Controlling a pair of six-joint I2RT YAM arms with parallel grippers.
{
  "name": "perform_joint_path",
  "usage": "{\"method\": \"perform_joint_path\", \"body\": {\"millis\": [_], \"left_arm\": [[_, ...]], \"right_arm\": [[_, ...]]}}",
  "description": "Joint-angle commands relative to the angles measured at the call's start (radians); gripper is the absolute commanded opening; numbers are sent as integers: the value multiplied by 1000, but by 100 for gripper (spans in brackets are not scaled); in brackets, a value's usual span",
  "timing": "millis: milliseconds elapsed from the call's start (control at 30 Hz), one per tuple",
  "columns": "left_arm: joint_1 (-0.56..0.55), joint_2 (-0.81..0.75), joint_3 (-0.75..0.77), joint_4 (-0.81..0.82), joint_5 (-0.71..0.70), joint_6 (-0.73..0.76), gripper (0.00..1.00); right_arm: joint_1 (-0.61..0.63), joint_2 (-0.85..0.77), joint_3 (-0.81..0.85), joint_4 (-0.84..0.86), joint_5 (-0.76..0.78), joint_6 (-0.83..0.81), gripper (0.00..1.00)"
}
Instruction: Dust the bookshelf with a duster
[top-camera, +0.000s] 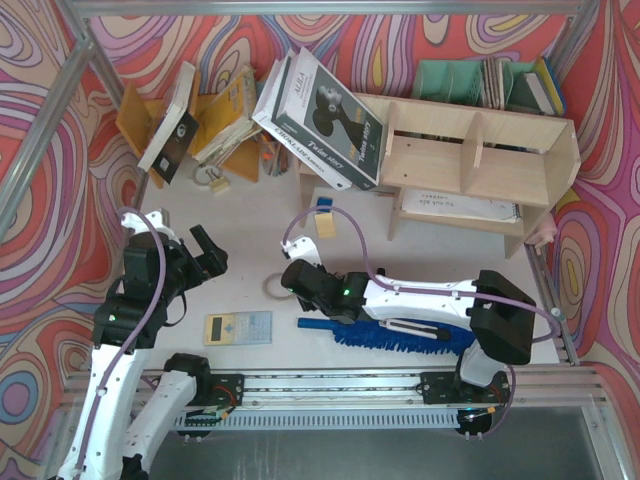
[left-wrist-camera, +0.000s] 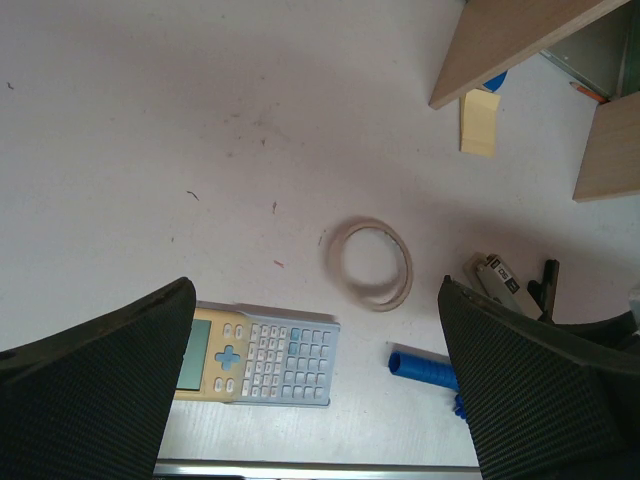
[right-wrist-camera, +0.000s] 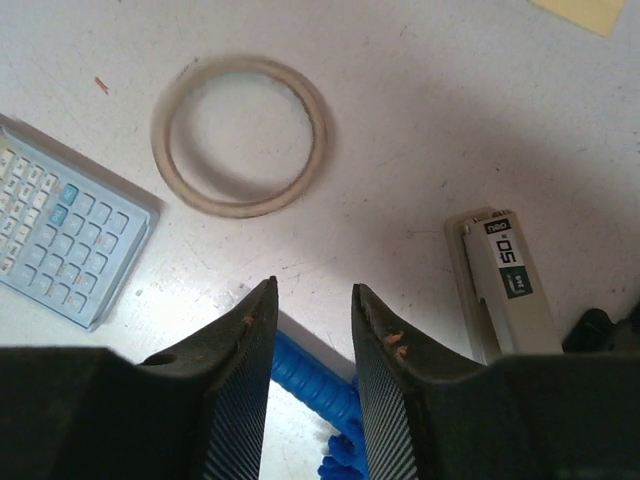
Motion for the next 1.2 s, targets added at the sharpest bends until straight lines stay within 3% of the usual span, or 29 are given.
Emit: {"method": "perform_joint_path", "body": {"millis": [0, 233, 333, 533, 700, 800, 967, 1167], "left_arm": [[-3, -7, -13, 3, -10, 10, 99], [-3, 1, -12, 1, -14, 9, 98], [-3, 7, -13, 2, -13, 9, 98], [-3, 14, -11, 3, -9, 9, 99], [-3, 15, -12, 3, -5, 10, 99], [-3, 15, -12, 3, -2, 10, 99], [-3, 11, -13, 4, -1, 9, 98], [-3, 23, -12, 6, 6, 11, 98]], "right_arm": [[-2, -86, 13, -23, 48, -6, 41], [-2, -227, -32, -322, 138, 242, 44], [1, -288, -49, -508, 172, 440, 44], [11, -361, -53, -943, 228, 997, 53], [11, -393, -96, -1145, 198, 1355, 59], [11, -412, -127, -1176, 202, 1469, 59], [10, -494, -240, -1178, 184, 1678, 72], [8, -541, -291, -1155, 212, 1756, 77]]}}
